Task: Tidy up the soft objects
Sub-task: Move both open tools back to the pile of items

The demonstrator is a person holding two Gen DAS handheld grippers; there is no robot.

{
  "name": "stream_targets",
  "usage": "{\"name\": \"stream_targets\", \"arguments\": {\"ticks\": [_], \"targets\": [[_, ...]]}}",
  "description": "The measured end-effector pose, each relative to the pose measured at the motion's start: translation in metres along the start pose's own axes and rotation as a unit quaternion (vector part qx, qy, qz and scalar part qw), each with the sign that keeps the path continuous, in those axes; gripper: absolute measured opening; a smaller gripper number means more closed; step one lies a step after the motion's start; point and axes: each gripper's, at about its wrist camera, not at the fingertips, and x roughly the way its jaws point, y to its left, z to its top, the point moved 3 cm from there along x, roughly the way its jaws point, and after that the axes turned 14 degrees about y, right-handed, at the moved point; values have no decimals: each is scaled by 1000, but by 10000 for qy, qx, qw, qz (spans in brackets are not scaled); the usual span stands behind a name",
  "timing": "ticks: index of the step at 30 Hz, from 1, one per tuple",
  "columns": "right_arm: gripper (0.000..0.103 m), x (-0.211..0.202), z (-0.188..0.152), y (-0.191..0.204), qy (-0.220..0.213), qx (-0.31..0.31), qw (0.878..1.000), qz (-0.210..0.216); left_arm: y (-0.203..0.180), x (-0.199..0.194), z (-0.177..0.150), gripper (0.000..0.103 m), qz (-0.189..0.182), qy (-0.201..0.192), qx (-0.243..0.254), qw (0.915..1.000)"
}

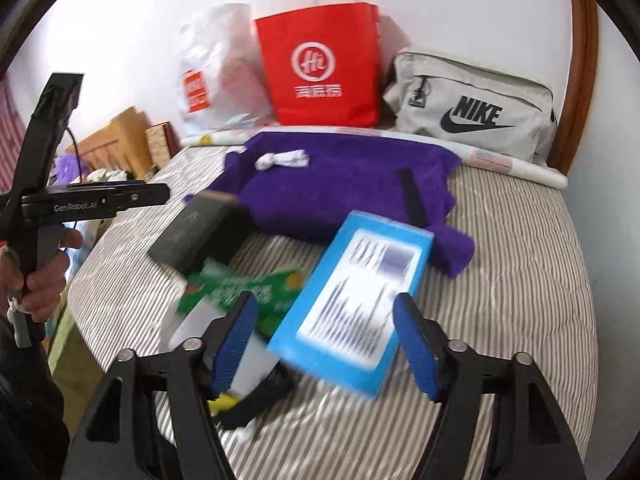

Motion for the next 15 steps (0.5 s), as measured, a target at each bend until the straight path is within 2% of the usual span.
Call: {"name": "stream_targets", "arguments": {"ticks": [1,5,10,15], "targets": [[78,-1,-7,4,-14,-47,10000,7,-1,0,-6,64,-13,2,-9,10000],[78,3,-39,20,66,-194,9998,90,-4,4,-36,64,144,32,-55,9999],[78,37,-73,28,545,44,9971,525,1,14,-63,64,44,161,-226,9996],[78,58,-86,30,598,393,9946,752,9,19,-79,64,153,145,-373,9991]]}}
